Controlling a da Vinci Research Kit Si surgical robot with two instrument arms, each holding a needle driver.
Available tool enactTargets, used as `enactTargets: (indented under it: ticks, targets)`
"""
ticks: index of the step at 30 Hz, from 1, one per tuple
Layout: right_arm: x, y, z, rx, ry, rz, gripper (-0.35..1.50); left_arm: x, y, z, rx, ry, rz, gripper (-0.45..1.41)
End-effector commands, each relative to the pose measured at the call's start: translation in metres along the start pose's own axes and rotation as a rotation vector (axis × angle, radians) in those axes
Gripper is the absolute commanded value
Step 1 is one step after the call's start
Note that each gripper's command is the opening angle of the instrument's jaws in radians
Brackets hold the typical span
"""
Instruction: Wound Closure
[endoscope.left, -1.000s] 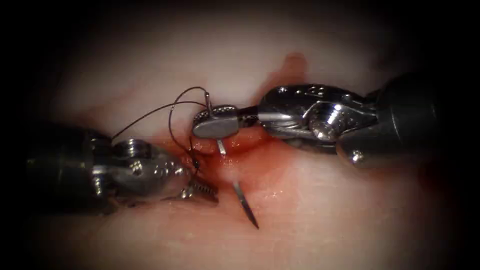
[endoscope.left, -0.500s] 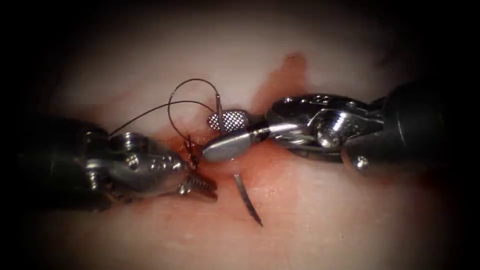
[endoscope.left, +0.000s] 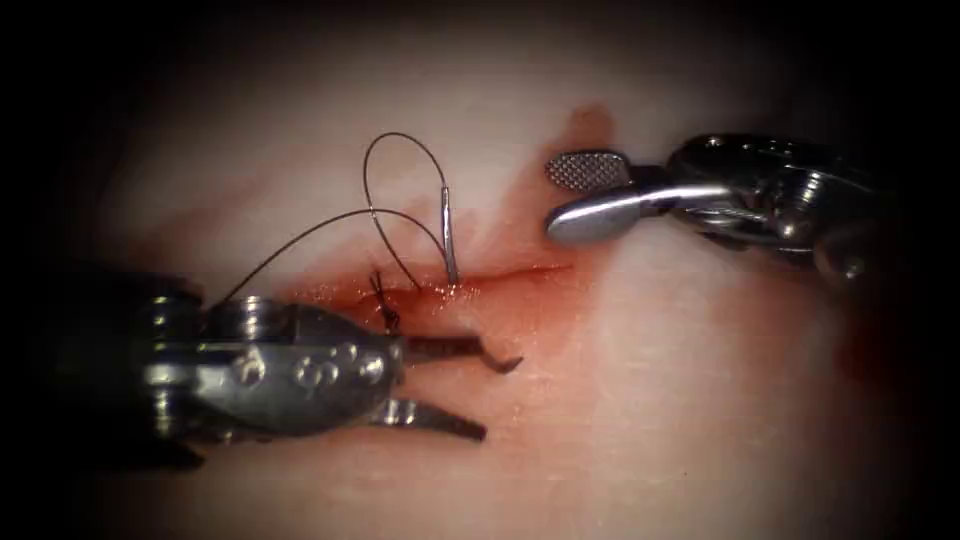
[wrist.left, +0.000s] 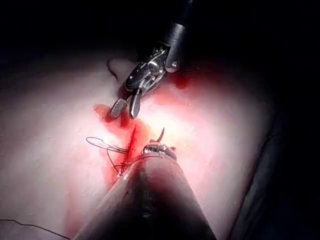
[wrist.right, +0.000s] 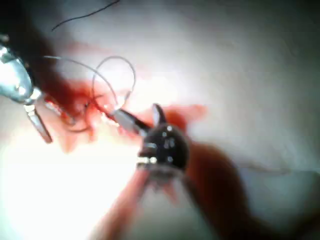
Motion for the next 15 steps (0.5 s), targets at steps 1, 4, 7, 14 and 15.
enactTargets:
  ticks: [1, 4, 7, 14, 15]
  targets:
    - [-0.0007, -0.0003, 0.0013, 0.009, -0.001, 0.001, 1.26, -0.0002, 0.0, 0.0015, 0.014, 0.008, -0.004, 0.52]
    - [-0.0009, -0.0006, 0.0017, 0.013, 0.0, 0.002, 1.26, -0.0008, -0.0002, 0.0025, 0.035, 0.003, -0.003, 0.52]
    - [-0.0013, -0.0007, 0.0024, 0.025, -0.003, -0.001, 1.26, -0.0012, -0.0009, 0.0029, 0.045, 0.012, -0.009, 0.52]
    - [-0.0015, -0.0008, 0.0028, 0.028, -0.005, -0.002, 1.25, -0.0015, -0.0009, 0.0038, 0.086, 0.044, 0.009, -0.45]
    - [-0.0014, -0.0007, 0.0027, 0.033, 0.003, -0.001, 1.21, -0.0017, -0.0005, 0.0043, 0.096, 0.053, 0.008, -0.45]
